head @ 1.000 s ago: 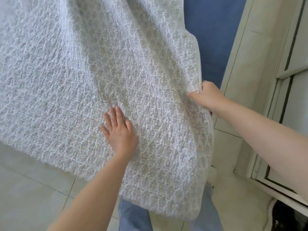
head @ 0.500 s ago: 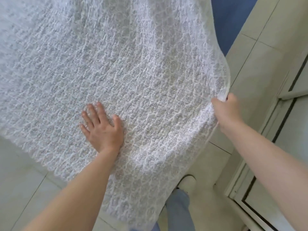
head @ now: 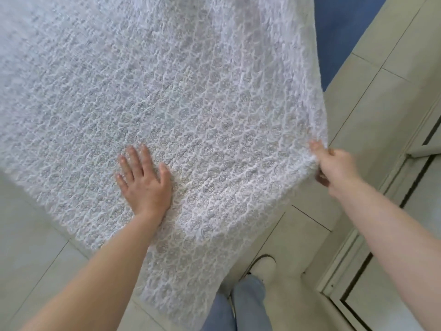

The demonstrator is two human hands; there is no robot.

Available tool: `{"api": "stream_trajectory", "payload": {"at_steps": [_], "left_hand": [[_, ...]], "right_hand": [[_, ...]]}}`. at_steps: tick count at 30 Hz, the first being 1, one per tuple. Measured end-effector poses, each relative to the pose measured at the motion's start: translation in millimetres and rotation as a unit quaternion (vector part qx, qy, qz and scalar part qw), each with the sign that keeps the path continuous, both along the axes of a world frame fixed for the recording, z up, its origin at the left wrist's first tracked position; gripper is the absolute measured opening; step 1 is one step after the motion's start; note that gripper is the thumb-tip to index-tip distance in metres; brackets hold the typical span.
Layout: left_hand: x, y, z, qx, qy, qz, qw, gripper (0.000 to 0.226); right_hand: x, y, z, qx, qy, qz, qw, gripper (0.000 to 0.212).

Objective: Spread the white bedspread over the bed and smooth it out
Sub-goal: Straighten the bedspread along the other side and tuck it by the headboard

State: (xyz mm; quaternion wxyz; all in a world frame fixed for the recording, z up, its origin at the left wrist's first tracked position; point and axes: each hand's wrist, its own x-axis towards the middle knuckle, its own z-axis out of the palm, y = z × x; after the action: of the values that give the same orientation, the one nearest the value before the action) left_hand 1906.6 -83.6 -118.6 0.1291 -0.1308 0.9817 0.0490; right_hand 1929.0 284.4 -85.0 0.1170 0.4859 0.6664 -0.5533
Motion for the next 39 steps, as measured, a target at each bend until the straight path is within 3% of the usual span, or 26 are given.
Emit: {"api": "stream_trajectory", "payload": {"at_steps": [2,4,5,8,12,15,19,22,23,24,26,28,33,39], "left_hand": [[23,0,5,0.019,-0.007,-0.043,0.999,0.066],[58,1,11,0.033,-0.012,-0.086,0.996,0.067],[78,0,13,0.039,-0.017,-0.105,0.993,0.067],[127,-10,19,0.063,-0.031,-0.134,0.989,0.067],[161,-26,25,0.1,-0.028,-0.071,0.992,0.065],[175,-30,35,0.118,0.011,0.07,0.99,0.067],[181,-29,47,0.221,0.064,0.294,0.928,0.092],[189,-33,49,0.193,0.083,0.455,0.865,0.061],[194,-35,49,0.182,0.076,0.47,0.86,0.047],[199,-36,49,0.18,0.064,0.45,0.872,0.039],[206,-38,51,0.172,0.049,0.365,0.914,0.043],[206,-43,51,0.16,0.042,0.32,0.933,0.046],[204,-45,46,0.166,0.002,0.35,0.922,0.046],[208,-44,46,0.141,-0.059,0.324,0.934,0.049]], "right_hand": [[7,-24,-12,-0.163,0.005,-0.082,0.983,0.039],[25,-54,-4,-0.275,-0.012,-0.057,0.96,0.076],[38,-66,1,-0.304,-0.029,-0.032,0.952,0.084],[80,-102,8,-0.374,-0.077,0.027,0.924,0.077],[119,-137,9,-0.376,-0.086,0.104,0.917,0.043],[133,-146,13,-0.362,-0.081,0.127,0.92,0.029],[140,-138,16,-0.367,-0.083,0.154,0.914,0.035],[144,-130,18,-0.436,-0.079,0.17,0.88,0.034],[146,-128,18,-0.451,-0.082,0.17,0.873,0.033],[148,-125,15,-0.457,-0.086,0.166,0.87,0.031],[152,-122,9,-0.436,-0.108,0.169,0.877,0.028],[155,-119,2,-0.388,-0.135,0.216,0.886,0.031],[155,-112,-2,-0.35,-0.153,0.292,0.877,0.028],[152,-112,7,-0.328,-0.138,0.336,0.872,0.025]]}}
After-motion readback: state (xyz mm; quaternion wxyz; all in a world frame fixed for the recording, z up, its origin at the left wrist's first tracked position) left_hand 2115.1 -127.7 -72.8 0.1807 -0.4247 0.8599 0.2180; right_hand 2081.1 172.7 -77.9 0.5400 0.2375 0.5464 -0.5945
